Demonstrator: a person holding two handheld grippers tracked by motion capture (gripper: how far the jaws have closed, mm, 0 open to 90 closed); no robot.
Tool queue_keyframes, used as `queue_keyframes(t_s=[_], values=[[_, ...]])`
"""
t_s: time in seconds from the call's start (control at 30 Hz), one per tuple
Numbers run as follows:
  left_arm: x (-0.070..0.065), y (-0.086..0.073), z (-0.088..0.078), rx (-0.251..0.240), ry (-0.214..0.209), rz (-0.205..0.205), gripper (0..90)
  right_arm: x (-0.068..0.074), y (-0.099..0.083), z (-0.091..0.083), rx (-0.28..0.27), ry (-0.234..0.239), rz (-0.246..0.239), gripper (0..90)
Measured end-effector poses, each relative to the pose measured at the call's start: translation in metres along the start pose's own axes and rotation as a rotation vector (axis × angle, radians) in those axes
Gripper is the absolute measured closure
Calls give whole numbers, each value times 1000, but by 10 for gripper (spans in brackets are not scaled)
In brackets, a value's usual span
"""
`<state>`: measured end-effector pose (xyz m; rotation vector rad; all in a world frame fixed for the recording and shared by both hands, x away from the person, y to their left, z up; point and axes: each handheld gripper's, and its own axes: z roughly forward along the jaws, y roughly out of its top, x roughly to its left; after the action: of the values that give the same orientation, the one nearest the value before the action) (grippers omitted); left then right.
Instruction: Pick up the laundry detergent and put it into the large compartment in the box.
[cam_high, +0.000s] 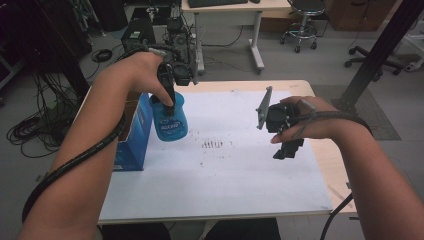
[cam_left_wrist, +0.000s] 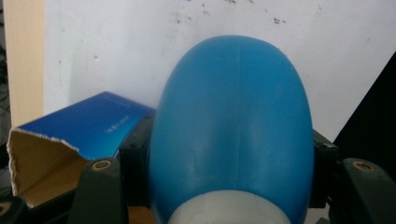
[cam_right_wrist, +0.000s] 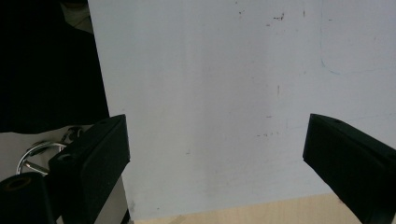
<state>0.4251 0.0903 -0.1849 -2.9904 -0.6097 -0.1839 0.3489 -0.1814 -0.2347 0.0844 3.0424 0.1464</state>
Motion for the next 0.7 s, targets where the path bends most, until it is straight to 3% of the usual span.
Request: queue_keyframes(t_s=[0.2, 0.33, 0.4, 0.43, 0.47, 0.7], values=[[1, -2, -12, -2, 22, -121, 375, 0, 2, 0, 1, -1, -7, 72], [0, -1, -18, 8, 29, -159, 376, 0, 2, 0, 2, -2, -10, 72], [0, -1, -22, 13, 22, -192, 375, 1, 2, 0, 2, -2, -10, 72], [0, -1, -27, 17, 17, -231, 375, 1, 2, 0, 2, -2, -11, 72], [0, -1, -27, 17, 17, -231, 375, 1, 2, 0, 2, -2, -11, 72], [3, -6, -42, 23, 4, -345, 375, 1, 2, 0, 2, -2, -19, 72]])
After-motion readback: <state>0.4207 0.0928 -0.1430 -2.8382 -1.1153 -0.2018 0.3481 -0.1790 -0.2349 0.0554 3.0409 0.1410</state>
